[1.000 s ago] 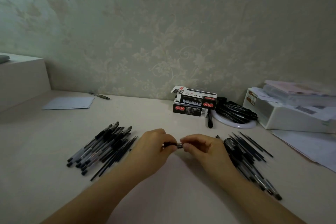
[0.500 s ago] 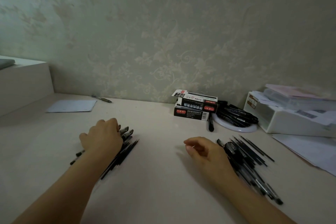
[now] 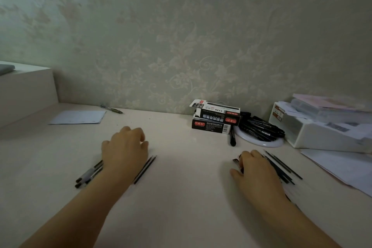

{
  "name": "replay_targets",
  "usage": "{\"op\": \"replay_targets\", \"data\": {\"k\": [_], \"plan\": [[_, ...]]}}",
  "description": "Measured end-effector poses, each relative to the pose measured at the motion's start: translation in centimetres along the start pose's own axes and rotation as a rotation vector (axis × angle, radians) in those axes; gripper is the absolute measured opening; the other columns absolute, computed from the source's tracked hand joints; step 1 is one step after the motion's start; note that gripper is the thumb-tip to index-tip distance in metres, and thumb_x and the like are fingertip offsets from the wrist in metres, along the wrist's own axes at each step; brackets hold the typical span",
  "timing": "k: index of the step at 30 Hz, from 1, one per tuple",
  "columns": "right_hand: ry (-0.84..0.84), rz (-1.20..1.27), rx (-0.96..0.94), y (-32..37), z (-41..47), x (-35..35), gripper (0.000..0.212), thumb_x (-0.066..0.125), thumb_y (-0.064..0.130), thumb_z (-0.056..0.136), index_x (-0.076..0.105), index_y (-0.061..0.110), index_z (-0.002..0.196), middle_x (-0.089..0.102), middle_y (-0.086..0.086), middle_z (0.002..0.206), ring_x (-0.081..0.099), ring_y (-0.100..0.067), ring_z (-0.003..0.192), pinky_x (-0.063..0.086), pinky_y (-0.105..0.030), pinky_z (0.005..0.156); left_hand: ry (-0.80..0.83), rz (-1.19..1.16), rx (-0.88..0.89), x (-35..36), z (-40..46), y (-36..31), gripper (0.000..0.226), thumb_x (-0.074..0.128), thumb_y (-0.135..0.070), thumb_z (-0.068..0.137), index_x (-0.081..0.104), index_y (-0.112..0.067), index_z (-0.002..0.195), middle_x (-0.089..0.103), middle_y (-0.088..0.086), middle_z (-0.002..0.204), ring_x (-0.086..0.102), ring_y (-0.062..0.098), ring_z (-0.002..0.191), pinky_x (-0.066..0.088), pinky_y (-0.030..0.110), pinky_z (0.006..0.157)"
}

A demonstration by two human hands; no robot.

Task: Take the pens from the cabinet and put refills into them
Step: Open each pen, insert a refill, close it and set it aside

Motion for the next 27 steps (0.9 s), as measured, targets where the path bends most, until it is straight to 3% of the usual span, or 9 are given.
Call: {"op": "replay_targets", "data": {"k": [5,8,11,15,17,21,24,27], "plan": [[0.026,-0.026,0.037,0.1,0.1,0.1,0.022,0.054,0.038,0.096,0.049,0.018,0.105,0.054,0.001,0.106,0.052,-0.013,0.092,0.039,-0.024,0.07,-0.009,-0.249,0.275,0.9,-2.6,-3.1,0.01,0.056,-0.03,0.09,0.066,-0.027,0.089,0.058,-0.009,0.088,0.057,0.01,0.075,0.048,0.028,0.073],[0.027,-0.047,0.065,-0.1,0.2,0.2,0.024,0.051,0.039,0.098,0.048,0.017,0.108,0.055,0.0,0.109,0.053,-0.013,0.091,0.04,-0.023,0.069,0.105,-0.35,0.398,2.0,-4.0,-4.5,0.009,0.057,-0.028,0.089,0.066,-0.028,0.087,0.056,-0.012,0.084,0.049,0.001,0.065,0.039,0.015,0.065],[0.059,-0.065,0.069,-0.2,0.4,0.6,0.031,0.043,0.04,0.102,0.053,0.014,0.116,0.058,-0.002,0.114,0.057,-0.016,0.099,0.046,-0.025,0.078,0.251,-0.443,0.44,3.1,-5.0,-5.4,0.009,0.059,-0.026,0.087,0.068,-0.027,0.088,0.06,-0.012,0.082,0.049,-0.001,0.064,0.034,0.006,0.06],[0.081,-0.103,-0.017,0.3,0.6,0.9,0.025,0.042,0.042,0.101,0.054,0.019,0.1,0.058,0.002,0.103,0.055,-0.013,0.092,0.043,-0.025,0.074,0.324,-0.535,0.385,3.8,-5.4,-5.5,0.007,0.061,-0.029,0.086,0.068,-0.028,0.088,0.059,-0.012,0.075,0.052,0.0,0.063,0.038,0.007,0.058],[0.051,0.057,-0.073,0.8,0.7,0.8,0.022,0.049,0.042,0.098,0.054,0.022,0.092,0.056,0.007,0.091,0.054,-0.009,0.081,0.046,-0.026,0.07,0.335,-0.561,0.358,4.0,-5.3,-5.3,0.006,0.062,-0.029,0.086,0.068,-0.028,0.088,0.059,-0.011,0.072,0.052,0.0,0.06,0.041,0.009,0.057],[0.023,0.76,0.044,2.1,0.9,0.3,0.023,0.056,0.047,0.093,0.061,0.026,0.086,0.063,0.006,0.069,0.056,-0.001,0.061,0.044,-0.018,0.058,0.336,-0.661,0.32,4.1,-5.2,-5.5,0.017,0.062,-0.047,0.087,0.067,-0.03,0.086,0.064,-0.012,0.076,0.057,-0.001,0.064,0.041,0.009,0.057],[0.156,1.146,0.181,3.0,0.6,0.5,0.027,0.053,0.038,0.096,0.063,0.013,0.092,0.063,0.007,0.061,0.056,-0.001,0.053,0.047,-0.015,0.053,0.417,-0.789,0.305,3.9,-5.4,-6.2,0.03,0.057,-0.06,0.082,0.065,-0.032,0.087,0.067,-0.011,0.077,0.062,0.002,0.065,0.047,0.015,0.057],[0.324,1.244,0.123,3.7,-0.1,1.0,0.021,0.053,0.024,0.099,0.064,0.009,0.089,0.067,0.003,0.064,0.063,-0.008,0.059,0.05,-0.016,0.058,0.441,-0.762,0.384,3.6,-5.6,-6.3,0.024,0.056,-0.053,0.087,0.062,-0.031,0.091,0.068,-0.008,0.079,0.062,0.006,0.067,0.052,0.025,0.062]]}}
Point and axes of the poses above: each hand's wrist, its own z-axis towards the middle knuckle, its own x-axis out of the palm, y = z × x, the point moved 1 cm from there along z, towards the middle knuckle
